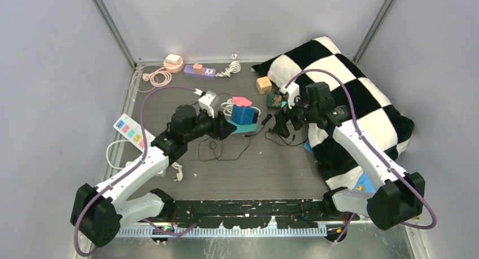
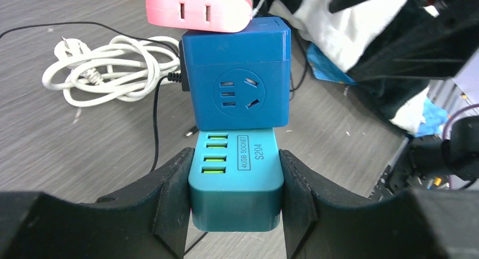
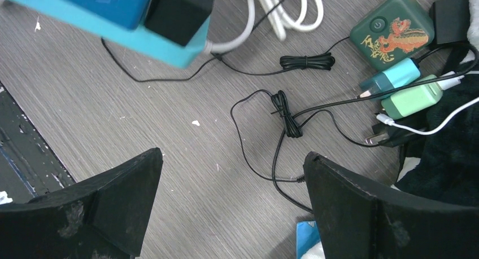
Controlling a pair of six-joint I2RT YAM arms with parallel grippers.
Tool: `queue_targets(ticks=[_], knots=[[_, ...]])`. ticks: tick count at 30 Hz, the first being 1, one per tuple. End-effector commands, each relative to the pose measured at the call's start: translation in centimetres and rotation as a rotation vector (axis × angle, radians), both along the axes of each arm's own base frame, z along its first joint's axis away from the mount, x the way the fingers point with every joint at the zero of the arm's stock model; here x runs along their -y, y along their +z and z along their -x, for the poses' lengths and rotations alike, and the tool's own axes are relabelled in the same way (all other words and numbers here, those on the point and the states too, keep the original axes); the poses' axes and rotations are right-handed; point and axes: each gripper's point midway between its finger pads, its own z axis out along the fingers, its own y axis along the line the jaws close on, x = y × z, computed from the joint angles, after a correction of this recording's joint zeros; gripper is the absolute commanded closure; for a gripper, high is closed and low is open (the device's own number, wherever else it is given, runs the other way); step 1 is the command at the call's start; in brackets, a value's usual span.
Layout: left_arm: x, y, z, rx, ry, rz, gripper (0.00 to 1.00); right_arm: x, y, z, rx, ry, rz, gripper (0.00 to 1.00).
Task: Pull the plug off the socket
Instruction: Move the socket to the corner of the board.
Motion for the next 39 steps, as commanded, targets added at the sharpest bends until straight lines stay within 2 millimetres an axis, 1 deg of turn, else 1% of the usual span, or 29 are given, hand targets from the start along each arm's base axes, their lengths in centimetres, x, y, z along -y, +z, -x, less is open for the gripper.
queue_targets(ticks=[1,3,7,8,10,11,12,15,19,22,25,30,35,39], knots=[[2.1,5.5,0.2,0.162,-0.029,0.155,1.00,0.5,2.6,-1.2,0.080,-0.028,-0.027,0.00],[1.8,4.6,0.6,0.151,-0.016,0.158,1.00,0.8,2.6,-1.3,0.078,-0.036,-0.031,0.00],[0.2,2.5,1.1,0.158,0.039,0.124,1.00,0.5,1.8,-1.4,0.037,-0.032,-0.043,0.00],[-0.4,2.2,1.2,0.168,0.062,0.116,1.00,0.2,1.6,-1.3,0.021,-0.022,-0.053,0.00],[-1.4,0.9,1.5,0.167,0.090,0.090,1.00,-0.3,1.0,-1.1,-0.013,-0.004,-0.070,0.00],[-1.7,0.7,1.6,0.170,0.101,0.089,1.00,-0.4,0.8,-1.0,-0.027,0.002,-0.077,0.00],[-2.0,-0.3,1.9,0.161,0.107,0.080,1.00,-0.6,0.7,-0.9,-0.037,0.011,-0.083,0.00],[-2.5,-2.0,2.6,0.152,0.107,0.077,1.00,-0.8,0.3,-0.8,-0.051,0.020,-0.091,0.00],[-2.7,-3.1,3.5,0.184,0.090,0.115,1.00,-1.2,0.0,-0.5,-0.066,0.048,-0.100,0.00],[-2.7,-4.1,3.8,0.184,0.088,0.150,1.00,-1.6,-0.3,0.3,-0.085,0.090,-0.117,0.00],[-2.5,-5.1,4.1,0.184,0.083,0.170,1.00,-2.1,-0.4,1.2,-0.102,0.145,-0.142,0.00],[-1.4,-7.3,4.3,0.183,0.057,0.101,1.00,-2.8,-0.4,2.4,-0.119,0.221,-0.176,0.00],[0.8,-9.1,5.2,0.248,0.018,-0.018,1.00,-3.1,-0.6,3.4,-0.129,0.280,-0.191,0.00],[2.5,-9.4,5.7,0.285,-0.008,-0.074,1.00,-3.2,-0.8,4.1,-0.134,0.324,-0.200,0.00]])
